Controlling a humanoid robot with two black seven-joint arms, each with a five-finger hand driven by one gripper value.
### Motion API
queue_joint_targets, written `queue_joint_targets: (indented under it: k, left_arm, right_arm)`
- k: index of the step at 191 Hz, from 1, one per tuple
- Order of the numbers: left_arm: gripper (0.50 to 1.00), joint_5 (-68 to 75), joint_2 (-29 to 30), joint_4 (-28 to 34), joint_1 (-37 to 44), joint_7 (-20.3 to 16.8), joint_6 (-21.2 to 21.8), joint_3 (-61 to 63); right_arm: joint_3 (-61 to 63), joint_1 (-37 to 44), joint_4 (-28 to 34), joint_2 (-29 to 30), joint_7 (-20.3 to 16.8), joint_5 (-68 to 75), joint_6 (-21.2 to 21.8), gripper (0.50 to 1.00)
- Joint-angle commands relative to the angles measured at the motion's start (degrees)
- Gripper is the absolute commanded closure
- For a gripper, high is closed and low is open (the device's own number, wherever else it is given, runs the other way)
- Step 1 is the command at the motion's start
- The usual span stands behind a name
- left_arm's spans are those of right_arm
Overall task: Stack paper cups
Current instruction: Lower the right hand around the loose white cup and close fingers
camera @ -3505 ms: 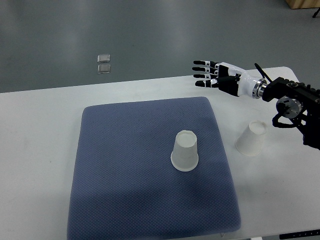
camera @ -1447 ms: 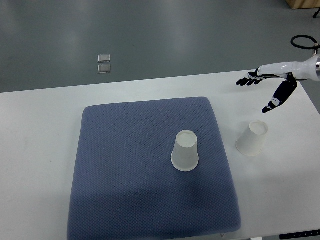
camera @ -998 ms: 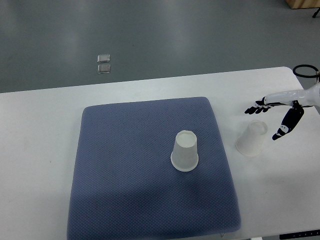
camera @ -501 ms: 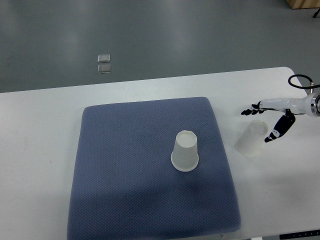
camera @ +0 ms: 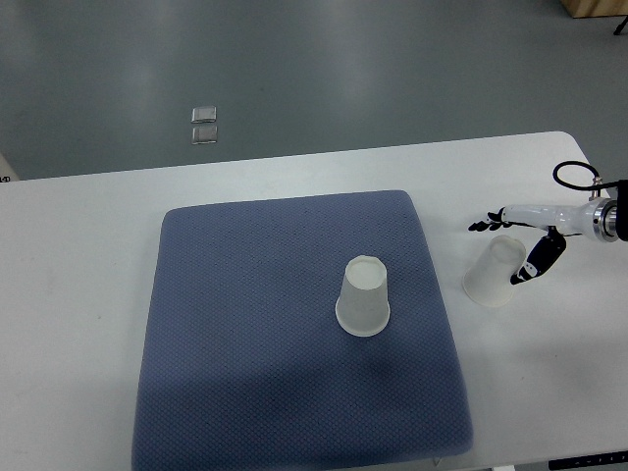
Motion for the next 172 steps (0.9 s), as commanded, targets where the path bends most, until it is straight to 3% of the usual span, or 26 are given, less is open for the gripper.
queue_joint_targets:
  k: [1, 12, 30, 85, 137, 146, 172]
  left_arm:
    - [0.500, 0.0, 0.0, -0.1, 0.0, 0.0, 0.0, 0.0]
    - [0.500, 0.0, 0.0, 0.0, 0.0, 0.0, 0.0, 0.0]
    - [0.500, 0.0, 0.0, 0.0, 0.0, 0.0, 0.1, 0.0]
    - [0.500, 0.0, 0.0, 0.0, 0.0, 0.0, 0.0, 0.0]
    - [0.500, 0.0, 0.0, -0.1, 0.0, 0.0, 0.0, 0.0]
    - [0.500, 0.0, 0.0, 0.0, 0.0, 0.0, 0.0, 0.0]
    - [0.500, 0.0, 0.0, 0.0, 0.0, 0.0, 0.0, 0.0]
  right_arm:
    - [-0.1, -0.3, 0.0, 0.0, 0.0, 0.0, -0.4, 0.595]
    - [-0.2, -0.4, -0.1, 0.0, 0.0, 0.0, -0.4, 0.605]
    - [-0.8, -0.3, -0.1, -0.1, 0.0, -0.1, -0.5, 0.668]
    - [-0.8, -0.3, 0.0, 0.4, 0.1, -0.7, -0.5, 0.732]
    - [-0.5, -0.2, 0.0, 0.1, 0.6, -0.7, -0.5, 0.744]
    - [-0.3, 0.0, 0.1, -0.1, 0.7, -0.7, -0.4, 0.777]
    - [-0.2, 0.3, 0.5, -0.2, 0.9, -0.6, -0.3, 0.807]
